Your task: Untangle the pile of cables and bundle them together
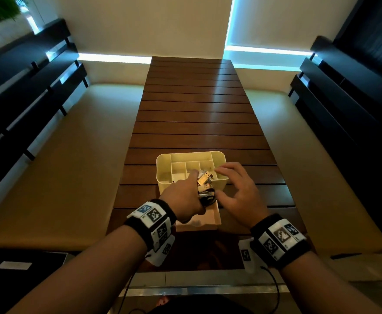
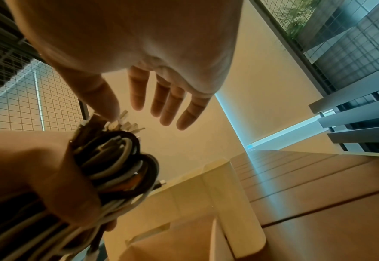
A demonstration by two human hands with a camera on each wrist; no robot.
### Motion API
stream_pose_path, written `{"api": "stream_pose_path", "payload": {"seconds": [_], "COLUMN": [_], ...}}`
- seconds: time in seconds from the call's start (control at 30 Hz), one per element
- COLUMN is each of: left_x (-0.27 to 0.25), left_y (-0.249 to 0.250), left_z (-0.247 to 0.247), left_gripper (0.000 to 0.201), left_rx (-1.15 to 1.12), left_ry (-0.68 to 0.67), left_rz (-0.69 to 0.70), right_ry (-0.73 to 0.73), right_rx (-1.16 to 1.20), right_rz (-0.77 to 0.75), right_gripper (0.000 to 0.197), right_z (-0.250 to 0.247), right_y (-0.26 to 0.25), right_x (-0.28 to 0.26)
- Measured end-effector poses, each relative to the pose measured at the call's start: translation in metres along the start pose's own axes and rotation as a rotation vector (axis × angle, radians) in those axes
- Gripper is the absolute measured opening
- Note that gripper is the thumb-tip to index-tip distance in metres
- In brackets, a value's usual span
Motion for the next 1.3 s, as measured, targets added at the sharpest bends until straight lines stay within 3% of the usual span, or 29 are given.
{"api": "stream_pose_path", "payload": {"seconds": [0.33, 0.57, 0.8, 0.9, 1.0, 1.07, 1.3], "left_x": [0.019, 0.031, 0.039, 0.046, 0.047, 0.046, 0.04], "left_y": [-0.005, -0.005, -0.008, -0.007, -0.007, -0.007, -0.009], "left_z": [0.035, 0.051, 0.06, 0.061, 0.068, 0.073, 0.076], "left_gripper": [0.069, 0.064, 0.064, 0.054, 0.057, 0.059, 0.06], "left_rx": [0.305, 0.43, 0.358, 0.238, 0.026, -0.036, 0.109], "left_ry": [0.035, 0.041, 0.001, -0.049, -0.111, -0.081, -0.018], "left_rz": [0.061, 0.105, 0.091, 0.027, -0.018, -0.018, 0.048], "right_ry": [-0.232, -0.225, -0.235, -0.238, -0.286, -0.295, -0.324], "right_rx": [0.078, -0.018, -0.139, -0.178, -0.25, -0.257, -0.303], "right_rz": [0.118, 0.195, 0.168, 0.185, 0.195, 0.193, 0.218], "right_gripper": [0.059, 0.054, 0.045, 0.041, 0.038, 0.038, 0.037], "right_z": [0.02, 0.03, 0.033, 0.033, 0.035, 0.037, 0.04], "right_y": [0.022, 0.045, 0.043, 0.045, 0.045, 0.044, 0.045], "right_x": [-0.022, -0.03, -0.027, -0.021, -0.018, -0.019, -0.023]}}
Point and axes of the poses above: each hand's wrist, its own x-axis towards the middle knuckle, its own z-axis out of the palm, y = z × x, the point moved 1 cm from there along x, towards the middle knuckle, and after that the axes turned 10 degrees about x, right-handed, at the moved point
